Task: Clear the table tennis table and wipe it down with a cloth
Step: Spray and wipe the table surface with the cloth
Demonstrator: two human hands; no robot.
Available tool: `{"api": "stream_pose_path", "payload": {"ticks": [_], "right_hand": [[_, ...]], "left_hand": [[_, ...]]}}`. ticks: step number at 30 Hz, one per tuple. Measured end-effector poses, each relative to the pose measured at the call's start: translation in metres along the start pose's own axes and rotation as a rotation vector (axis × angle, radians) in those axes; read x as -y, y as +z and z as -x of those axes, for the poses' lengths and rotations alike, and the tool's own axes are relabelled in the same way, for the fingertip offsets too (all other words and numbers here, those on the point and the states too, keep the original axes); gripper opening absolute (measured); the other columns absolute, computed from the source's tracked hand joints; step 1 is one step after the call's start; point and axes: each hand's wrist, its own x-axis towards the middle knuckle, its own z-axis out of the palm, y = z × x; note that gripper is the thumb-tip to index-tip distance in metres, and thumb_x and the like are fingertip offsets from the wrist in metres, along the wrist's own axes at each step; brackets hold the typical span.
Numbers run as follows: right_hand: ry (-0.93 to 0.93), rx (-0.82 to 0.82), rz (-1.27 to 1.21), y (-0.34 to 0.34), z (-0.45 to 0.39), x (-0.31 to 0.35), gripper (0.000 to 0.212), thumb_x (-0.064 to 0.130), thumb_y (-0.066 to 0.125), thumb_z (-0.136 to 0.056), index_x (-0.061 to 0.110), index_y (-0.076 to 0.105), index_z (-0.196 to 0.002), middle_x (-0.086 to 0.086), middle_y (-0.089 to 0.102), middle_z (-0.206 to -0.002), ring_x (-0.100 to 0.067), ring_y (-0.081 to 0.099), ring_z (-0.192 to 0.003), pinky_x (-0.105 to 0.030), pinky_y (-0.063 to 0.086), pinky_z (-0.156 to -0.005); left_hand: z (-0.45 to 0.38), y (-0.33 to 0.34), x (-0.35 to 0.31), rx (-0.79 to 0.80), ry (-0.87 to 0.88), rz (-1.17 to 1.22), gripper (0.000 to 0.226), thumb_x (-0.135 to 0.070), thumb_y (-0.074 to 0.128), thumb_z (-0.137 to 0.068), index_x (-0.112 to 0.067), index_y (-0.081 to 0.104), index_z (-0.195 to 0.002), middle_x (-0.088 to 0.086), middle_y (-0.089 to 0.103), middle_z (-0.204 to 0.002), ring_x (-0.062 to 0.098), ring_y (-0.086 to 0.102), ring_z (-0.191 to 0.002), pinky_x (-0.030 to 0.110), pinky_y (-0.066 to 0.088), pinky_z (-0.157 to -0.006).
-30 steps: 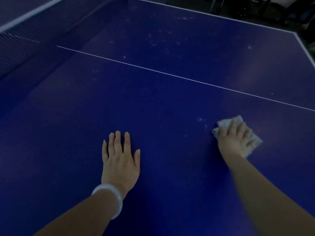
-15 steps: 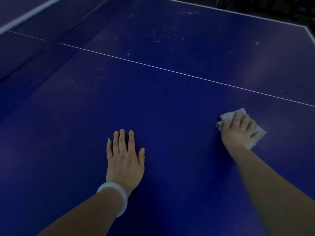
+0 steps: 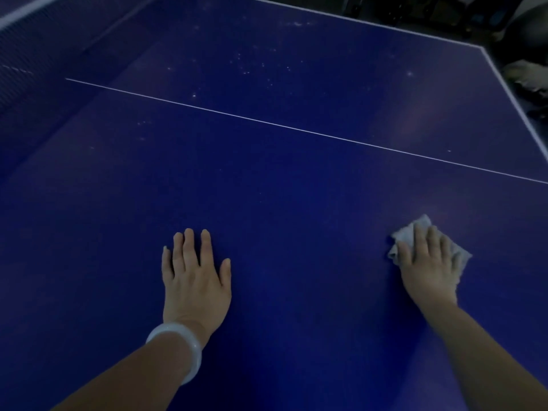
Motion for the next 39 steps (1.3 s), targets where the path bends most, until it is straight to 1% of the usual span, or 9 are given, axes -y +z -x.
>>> {"api": "stream_pose_path", "payload": {"ticks": [3, 8, 11, 15, 22, 27, 31, 36, 39], "right_hand": [[-0.079, -0.071, 0.045, 0.014, 0.046, 0.037, 0.063, 0.050, 0.001, -0.100, 0.022, 0.002, -0.157, -0.008, 0.007, -0.164, -0.028, 0.005, -0.150, -0.054, 0.007, -0.120], [-0.768, -0.011, 0.114, 0.033, 0.106, 0.068, 0.061, 0.053, 0.009, -0.103, 0.024, 0.005, -0.157, -0.001, 0.005, -0.164, -0.023, 0.002, -0.151, -0.050, 0.008, -0.120], [-0.547, -0.013, 0.151, 0.030, 0.082, 0.023, 0.065, 0.052, -0.015, -0.095, 0.025, -0.010, -0.154, -0.001, -0.007, -0.164, -0.022, -0.013, -0.150, -0.051, 0.003, -0.121], [0.067, -0.081, -0.075, 0.024, 0.088, 0.025, 0.063, 0.057, -0.001, -0.096, 0.032, -0.006, -0.154, -0.001, -0.003, -0.164, -0.022, -0.006, -0.151, -0.052, -0.001, -0.121], [-0.267, -0.054, -0.043, 0.039, 0.139, 0.164, 0.061, 0.054, 0.004, -0.100, 0.026, -0.004, -0.154, -0.002, -0.007, -0.163, -0.024, -0.007, -0.151, -0.046, -0.013, -0.120], [-0.312, -0.045, -0.042, 0.042, 0.127, 0.179, 0.064, 0.053, 0.010, -0.098, 0.029, -0.010, -0.153, 0.001, -0.012, -0.163, -0.021, -0.013, -0.150, -0.046, -0.009, -0.121], [-0.299, -0.029, -0.034, 0.043, 0.128, 0.179, 0.064, 0.054, 0.009, -0.097, 0.030, -0.012, -0.152, 0.002, -0.014, -0.162, -0.020, -0.013, -0.150, -0.046, -0.010, -0.121], [-0.310, -0.037, -0.011, 0.041, 0.126, 0.182, 0.066, 0.055, 0.004, -0.095, 0.029, -0.012, -0.152, 0.001, -0.013, -0.162, -0.022, -0.011, -0.150, -0.046, -0.008, -0.121], [-0.371, -0.044, 0.020, 0.042, 0.114, 0.184, 0.068, 0.057, -0.001, -0.092, 0.029, -0.010, -0.153, 0.002, -0.013, -0.162, -0.021, -0.011, -0.150, -0.045, -0.010, -0.121]], "left_hand": [[0.000, 0.000, 0.000, 0.003, -0.003, -0.016, 0.073, -0.052, 0.007, -0.094, -0.012, 0.012, -0.155, 0.016, 0.011, -0.160, 0.030, 0.003, -0.149, 0.048, 0.001, -0.122], [0.000, -0.001, -0.001, 0.010, -0.001, 0.000, 0.073, -0.051, 0.007, -0.094, -0.012, 0.012, -0.155, 0.017, 0.011, -0.160, 0.031, 0.004, -0.149, 0.048, 0.002, -0.122], [0.000, -0.002, -0.001, 0.015, -0.004, 0.008, 0.071, -0.051, 0.008, -0.095, -0.012, 0.010, -0.155, 0.016, 0.009, -0.161, 0.030, 0.002, -0.149, 0.048, 0.001, -0.122], [0.001, -0.003, -0.001, 0.022, 0.000, 0.002, 0.070, -0.051, 0.007, -0.096, -0.013, 0.006, -0.155, 0.016, 0.007, -0.161, 0.030, 0.000, -0.150, 0.049, -0.001, -0.121], [0.000, -0.004, 0.001, 0.030, -0.004, -0.002, 0.070, -0.051, 0.003, -0.096, -0.013, 0.005, -0.155, 0.015, 0.005, -0.162, 0.030, -0.003, -0.150, 0.050, -0.002, -0.121], [-0.001, -0.010, 0.013, 0.024, 0.055, 0.208, 0.062, -0.046, 0.025, -0.100, -0.019, 0.014, -0.155, 0.009, 0.006, -0.162, 0.023, -0.002, -0.150, 0.041, -0.005, -0.122], [-0.014, -0.024, 0.063, -0.113, 0.063, 0.346, 0.056, -0.034, 0.044, -0.099, -0.015, 0.031, -0.149, 0.009, 0.022, -0.157, 0.024, 0.018, -0.146, 0.041, 0.015, -0.120], [-0.045, -0.028, 0.113, -0.028, -0.239, 0.179, 0.072, -0.055, 0.025, -0.098, -0.015, 0.009, -0.155, 0.016, 0.002, -0.161, 0.029, -0.004, -0.149, 0.045, -0.001, -0.122], [-0.049, -0.020, 0.111, -0.018, -0.259, 0.071, 0.078, -0.062, 0.009, -0.094, -0.014, 0.000, -0.155, 0.016, -0.001, -0.162, 0.030, -0.008, -0.149, 0.048, -0.004, -0.121]]}}
